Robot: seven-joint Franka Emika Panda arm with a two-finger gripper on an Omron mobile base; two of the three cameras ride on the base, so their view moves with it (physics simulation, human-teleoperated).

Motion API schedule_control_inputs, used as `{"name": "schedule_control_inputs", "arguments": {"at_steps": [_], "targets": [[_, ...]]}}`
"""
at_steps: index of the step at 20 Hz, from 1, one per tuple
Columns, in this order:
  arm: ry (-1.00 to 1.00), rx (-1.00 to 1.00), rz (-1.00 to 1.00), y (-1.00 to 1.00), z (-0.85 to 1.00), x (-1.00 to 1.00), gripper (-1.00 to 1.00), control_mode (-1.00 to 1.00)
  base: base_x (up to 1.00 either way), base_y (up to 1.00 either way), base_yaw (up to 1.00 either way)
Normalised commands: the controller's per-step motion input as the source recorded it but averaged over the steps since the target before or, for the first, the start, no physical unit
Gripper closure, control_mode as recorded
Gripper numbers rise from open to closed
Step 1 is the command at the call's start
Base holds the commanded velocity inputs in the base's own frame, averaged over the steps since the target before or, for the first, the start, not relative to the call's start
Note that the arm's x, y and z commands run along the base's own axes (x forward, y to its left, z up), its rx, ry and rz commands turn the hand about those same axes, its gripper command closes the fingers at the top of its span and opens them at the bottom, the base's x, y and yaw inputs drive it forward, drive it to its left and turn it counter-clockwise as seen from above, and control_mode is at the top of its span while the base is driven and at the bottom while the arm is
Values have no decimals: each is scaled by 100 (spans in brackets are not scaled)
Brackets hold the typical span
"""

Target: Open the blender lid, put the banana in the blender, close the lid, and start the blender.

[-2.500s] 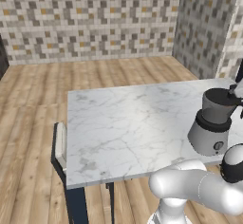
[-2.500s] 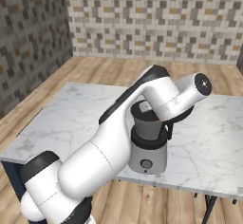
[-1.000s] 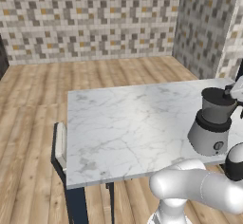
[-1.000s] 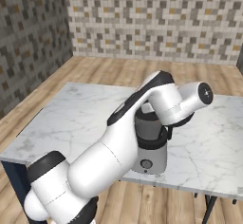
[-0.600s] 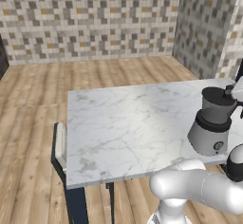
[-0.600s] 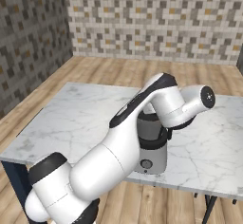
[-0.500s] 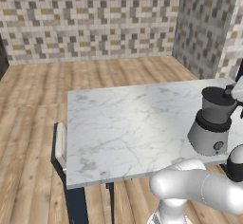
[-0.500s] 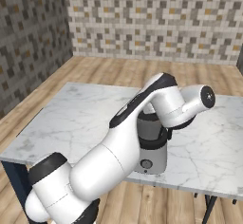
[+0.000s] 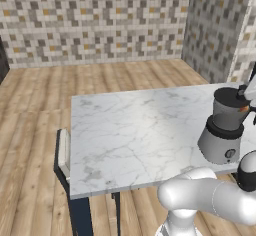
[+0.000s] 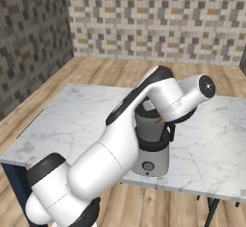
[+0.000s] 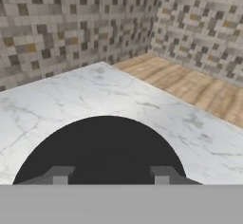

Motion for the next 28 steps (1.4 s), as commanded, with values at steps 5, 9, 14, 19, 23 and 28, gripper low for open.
{"name": "schedule_control_inputs", "arguments": {"at_steps": [5, 9, 14, 19, 23, 28], "targets": [[0, -6, 0, 0, 0, 0, 100, -100, 0, 0, 0], [0, 0, 0, 0, -3, 0, 100, -100, 0, 0, 0], [0, 0, 0, 0, -2, 0, 100, -100, 0, 0, 0], [0, 0, 0, 0, -9, 0, 100, -100, 0, 0, 0], [0, 0, 0, 0, -11, 0, 100, -100, 0, 0, 0], [0, 0, 0, 0, -5, 0, 100, -100, 0, 0, 0]]}}
